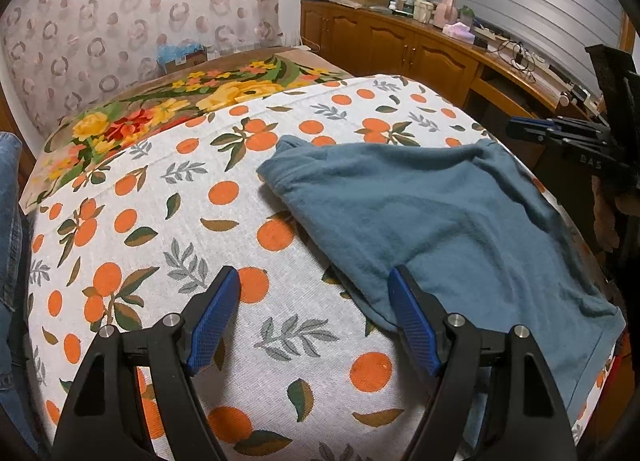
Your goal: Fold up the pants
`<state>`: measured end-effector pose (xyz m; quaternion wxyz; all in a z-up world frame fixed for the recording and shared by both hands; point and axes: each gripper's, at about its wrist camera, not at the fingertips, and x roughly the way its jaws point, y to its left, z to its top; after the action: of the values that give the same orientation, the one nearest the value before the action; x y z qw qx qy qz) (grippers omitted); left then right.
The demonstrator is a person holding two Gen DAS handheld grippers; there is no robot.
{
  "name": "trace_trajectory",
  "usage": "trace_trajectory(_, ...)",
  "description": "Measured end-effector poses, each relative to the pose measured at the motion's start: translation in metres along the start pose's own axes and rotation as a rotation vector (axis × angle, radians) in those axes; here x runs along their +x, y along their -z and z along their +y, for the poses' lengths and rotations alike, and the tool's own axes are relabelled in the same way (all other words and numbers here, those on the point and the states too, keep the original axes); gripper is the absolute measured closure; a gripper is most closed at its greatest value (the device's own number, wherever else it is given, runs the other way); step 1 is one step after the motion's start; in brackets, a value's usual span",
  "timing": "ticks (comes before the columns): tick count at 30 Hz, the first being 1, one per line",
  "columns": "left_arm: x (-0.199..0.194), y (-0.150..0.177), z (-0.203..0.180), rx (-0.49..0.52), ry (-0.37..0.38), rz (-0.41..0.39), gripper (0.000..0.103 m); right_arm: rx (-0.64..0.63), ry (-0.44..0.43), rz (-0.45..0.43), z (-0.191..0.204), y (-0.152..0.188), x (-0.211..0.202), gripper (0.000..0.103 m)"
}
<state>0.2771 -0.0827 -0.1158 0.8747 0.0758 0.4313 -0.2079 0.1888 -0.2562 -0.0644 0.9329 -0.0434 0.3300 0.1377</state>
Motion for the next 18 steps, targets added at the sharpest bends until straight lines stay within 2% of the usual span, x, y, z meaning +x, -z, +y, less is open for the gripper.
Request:
trace_trajectory(5,0.003,0.002,0.000,0.015,-0.011,-0.014,0.025,-0.016,-0.048,0.028,0.008,0.005,0.005,0.080)
trace_trajectory(12,0.003,0.002,0.000,0.015,-0.011,-0.014,0.024,-0.011,-0.032,0.091,0.002,0.006,0.025,0.078)
trace_trajectory(18,0.004,0.002,0.000,0.015,-0.011,-0.014,0.024,0.010,0.007,0.093,-0.004,0.001,0.026,0.077)
